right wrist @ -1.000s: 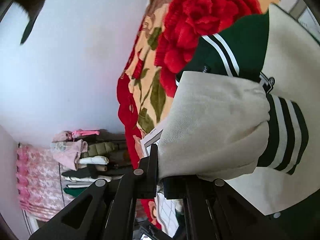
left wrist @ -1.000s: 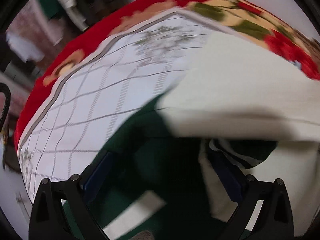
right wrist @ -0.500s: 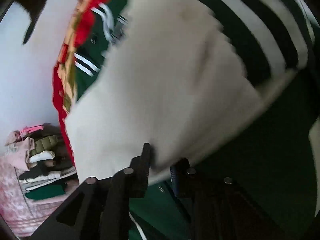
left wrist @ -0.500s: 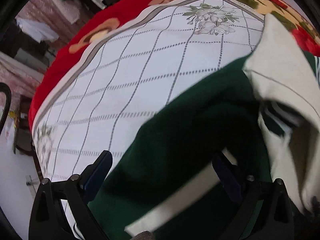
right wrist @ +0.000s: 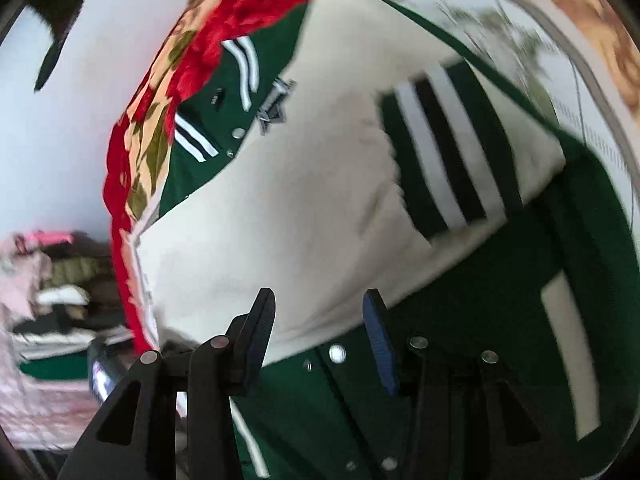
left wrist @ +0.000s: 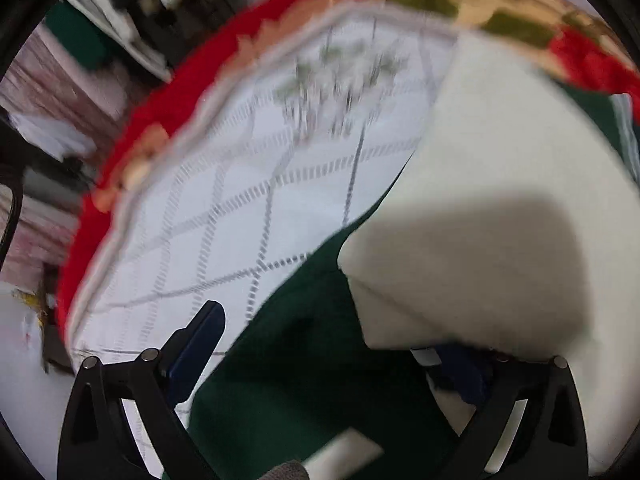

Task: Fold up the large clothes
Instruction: 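Fold the other cream sleeve over the jacket body with the right gripper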

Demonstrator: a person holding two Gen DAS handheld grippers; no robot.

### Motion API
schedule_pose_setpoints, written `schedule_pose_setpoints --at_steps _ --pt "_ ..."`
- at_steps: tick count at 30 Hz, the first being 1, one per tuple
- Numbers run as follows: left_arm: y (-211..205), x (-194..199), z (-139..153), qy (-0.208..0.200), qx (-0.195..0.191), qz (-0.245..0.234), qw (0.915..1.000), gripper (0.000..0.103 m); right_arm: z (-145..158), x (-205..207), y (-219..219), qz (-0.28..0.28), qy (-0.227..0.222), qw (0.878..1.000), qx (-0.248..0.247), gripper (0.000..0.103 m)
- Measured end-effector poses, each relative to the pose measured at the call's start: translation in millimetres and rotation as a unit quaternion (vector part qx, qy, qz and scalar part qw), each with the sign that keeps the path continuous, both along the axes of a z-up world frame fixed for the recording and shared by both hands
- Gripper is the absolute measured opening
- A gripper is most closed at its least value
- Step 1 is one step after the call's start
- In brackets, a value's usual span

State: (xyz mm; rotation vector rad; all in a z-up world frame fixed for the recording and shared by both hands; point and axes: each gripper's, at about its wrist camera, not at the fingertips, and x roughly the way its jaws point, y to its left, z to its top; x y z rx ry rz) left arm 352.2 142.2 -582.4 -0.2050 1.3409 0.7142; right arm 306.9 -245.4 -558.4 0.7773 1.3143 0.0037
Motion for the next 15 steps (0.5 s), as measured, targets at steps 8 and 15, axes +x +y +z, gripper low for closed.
schedule_pose_setpoints --at_steps 8,15 --pt "-18 -26 67 -0.041 -0.025 -0.031 0.9983 0.103 33 14 3 0.053 -0.036 0.996 -0.066 0.048" --pt "-79 -35 77 -0.046 -0.006 -0.098 0.9941 0.103 29 4 -70 0.007 0.023 0.996 -0.091 0.076"
